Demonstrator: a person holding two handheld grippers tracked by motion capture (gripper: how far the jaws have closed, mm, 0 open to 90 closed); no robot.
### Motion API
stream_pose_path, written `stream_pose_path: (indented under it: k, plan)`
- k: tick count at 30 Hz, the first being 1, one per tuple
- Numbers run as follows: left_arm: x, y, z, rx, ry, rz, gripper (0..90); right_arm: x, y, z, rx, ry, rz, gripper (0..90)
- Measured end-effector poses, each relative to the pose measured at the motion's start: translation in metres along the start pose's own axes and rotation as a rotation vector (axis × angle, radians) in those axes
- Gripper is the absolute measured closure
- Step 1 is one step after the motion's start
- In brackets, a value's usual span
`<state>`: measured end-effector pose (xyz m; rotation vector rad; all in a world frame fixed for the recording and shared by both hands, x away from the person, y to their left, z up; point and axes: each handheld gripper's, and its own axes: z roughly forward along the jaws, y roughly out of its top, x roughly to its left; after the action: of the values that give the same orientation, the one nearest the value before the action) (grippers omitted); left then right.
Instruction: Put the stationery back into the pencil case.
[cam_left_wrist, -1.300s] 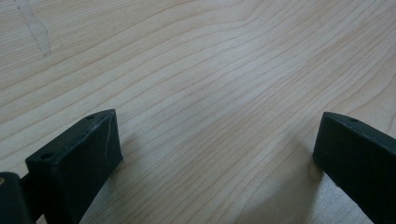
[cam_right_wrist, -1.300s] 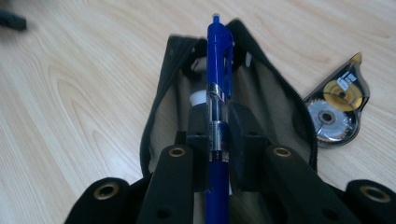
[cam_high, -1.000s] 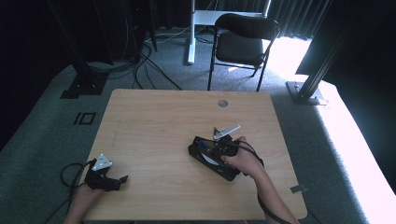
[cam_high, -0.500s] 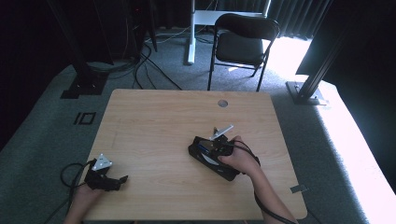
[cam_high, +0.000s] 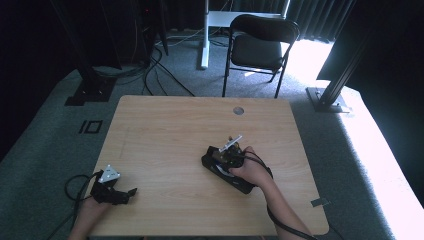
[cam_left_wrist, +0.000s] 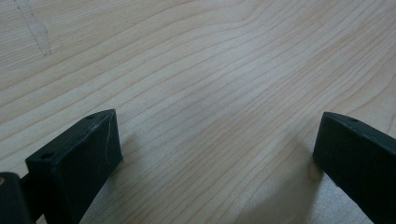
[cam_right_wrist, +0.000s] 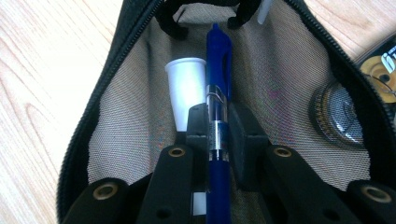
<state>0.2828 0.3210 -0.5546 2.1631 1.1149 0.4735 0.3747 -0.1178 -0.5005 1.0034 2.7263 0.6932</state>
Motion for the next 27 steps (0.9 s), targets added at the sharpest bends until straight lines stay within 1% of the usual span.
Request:
stream_pose_path:
  k: [2,7,9,12,13,16,18,20,23,24,26,27]
  plan:
    - [0.0,0.0,0.0,0.0,0.0,0.0,1.2,-0.001,-0.001,0.0,-0.004,0.005,0.007,78.7]
    - [0.0,0.0,0.0,0.0,0.0,0.0,1.2,-0.003,-0.002,-0.005,-0.033,0.01,0.03,75.8]
    - [0.0,0.0,0.0,0.0,0.0,0.0,1.2,-0.003,-0.004,-0.009,-0.048,0.022,0.026,75.8]
    - [0.0,0.0,0.0,0.0,0.0,0.0,1.2,-0.003,-0.005,-0.022,-0.103,0.04,0.028,75.7]
    - [0.0,0.0,0.0,0.0,0.0,0.0,1.2,-0.003,-0.006,-0.027,-0.132,0.049,0.039,75.7]
    - [0.0,0.0,0.0,0.0,0.0,0.0,1.2,-0.005,-0.007,-0.044,-0.201,0.065,0.047,75.3]
    - [0.0,0.0,0.0,0.0,0.0,0.0,1.2,-0.007,-0.007,-0.054,-0.244,0.059,0.06,74.9]
    - [0.0,0.0,0.0,0.0,0.0,0.0,1.2,-0.013,-0.007,-0.061,-0.283,0.044,0.079,74.6]
    - [0.0,0.0,0.0,0.0,0.0,0.0,1.2,-0.023,-0.009,-0.067,-0.347,0.004,0.131,72.3]
    - [0.0,0.0,0.0,0.0,0.0,0.0,1.2,-0.027,-0.011,-0.068,-0.366,-0.007,0.154,72.0]
    - [0.0,0.0,0.0,0.0,0.0,0.0,1.2,-0.035,-0.013,-0.067,-0.385,-0.036,0.195,70.5]
    - [0.0,0.0,0.0,0.0,0.0,0.0,1.2,-0.039,-0.014,-0.066,-0.398,-0.042,0.216,70.2]
